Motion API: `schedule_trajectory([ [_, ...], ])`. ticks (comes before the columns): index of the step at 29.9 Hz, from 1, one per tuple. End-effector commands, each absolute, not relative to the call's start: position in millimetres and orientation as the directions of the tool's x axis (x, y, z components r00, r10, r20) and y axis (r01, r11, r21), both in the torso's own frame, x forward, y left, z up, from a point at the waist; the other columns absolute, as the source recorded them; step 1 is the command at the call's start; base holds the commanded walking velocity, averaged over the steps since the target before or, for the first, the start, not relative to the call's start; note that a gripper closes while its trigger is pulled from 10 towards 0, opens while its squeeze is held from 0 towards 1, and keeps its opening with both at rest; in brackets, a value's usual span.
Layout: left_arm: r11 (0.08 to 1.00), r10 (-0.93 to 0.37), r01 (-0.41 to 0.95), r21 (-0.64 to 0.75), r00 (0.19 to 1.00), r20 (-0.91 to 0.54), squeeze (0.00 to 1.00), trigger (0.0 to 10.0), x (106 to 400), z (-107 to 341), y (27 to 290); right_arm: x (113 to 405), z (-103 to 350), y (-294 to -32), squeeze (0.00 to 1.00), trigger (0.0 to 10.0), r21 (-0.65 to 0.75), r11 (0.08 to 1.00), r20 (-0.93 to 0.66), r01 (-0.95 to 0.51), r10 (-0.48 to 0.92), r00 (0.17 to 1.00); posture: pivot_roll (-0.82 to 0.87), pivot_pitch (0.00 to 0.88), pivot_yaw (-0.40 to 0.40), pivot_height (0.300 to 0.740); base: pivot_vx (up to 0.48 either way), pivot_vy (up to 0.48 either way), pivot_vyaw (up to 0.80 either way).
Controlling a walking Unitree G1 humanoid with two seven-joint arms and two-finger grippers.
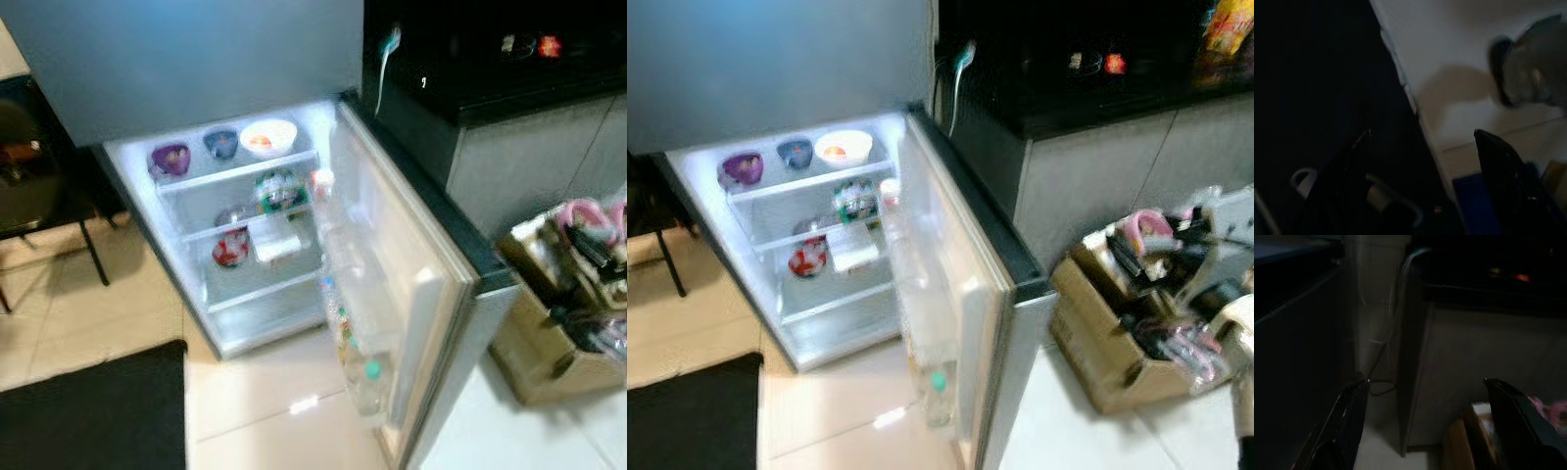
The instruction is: Restocking fridge
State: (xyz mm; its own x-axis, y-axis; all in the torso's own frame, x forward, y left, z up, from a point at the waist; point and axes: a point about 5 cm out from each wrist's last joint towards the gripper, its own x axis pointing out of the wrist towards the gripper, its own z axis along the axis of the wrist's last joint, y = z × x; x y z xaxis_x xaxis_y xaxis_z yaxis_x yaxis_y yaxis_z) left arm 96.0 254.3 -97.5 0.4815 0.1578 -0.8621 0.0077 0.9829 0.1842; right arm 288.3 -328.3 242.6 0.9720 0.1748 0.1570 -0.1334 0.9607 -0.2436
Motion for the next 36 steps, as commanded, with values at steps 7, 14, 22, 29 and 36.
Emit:
schedule_trajectory([
  [7,0.979,0.173,0.011,0.202,0.473,-0.864,0.00,10.0,96,-96,260,288,241,-326,0.00,10.0,-0.247,0.959,0.156,-0.139,0.181,0.971,-0.11,0.113,0.043,0.740,0.000,0.000,0.00],
  [14,0.979,0.175,0.010,0.203,0.467,-0.867,0.00,10.0,95,-97,260,288,241,-326,0.00,10.0,-0.246,0.959,0.155,-0.143,0.184,0.970,-0.11,0.113,0.043,0.740,0.000,0.000,0.00],
  [22,0.978,0.178,0.010,0.206,0.461,-0.870,0.00,10.0,94,-97,261,298,225,-304,0.00,10.0,-0.280,0.944,0.095,-0.175,0.208,0.974,-0.11,0.116,0.045,0.740,0.000,0.000,0.00],
  [29,0.978,0.181,0.008,0.207,0.459,-0.870,0.00,10.0,92,-97,262,303,216,-274,0.00,10.0,-0.270,0.915,0.059,-0.301,0.328,0.943,-0.11,0.117,0.045,0.740,0.000,0.000,0.00],
  [36,0.978,0.183,0.008,0.209,0.452,-0.873,0.00,10.0,90,-97,263,301,180,-244,0.00,10.0,-0.258,0.867,-0.069,-0.427,0.424,0.903,-0.11,0.120,0.042,0.740,0.000,0.000,0.00],
])
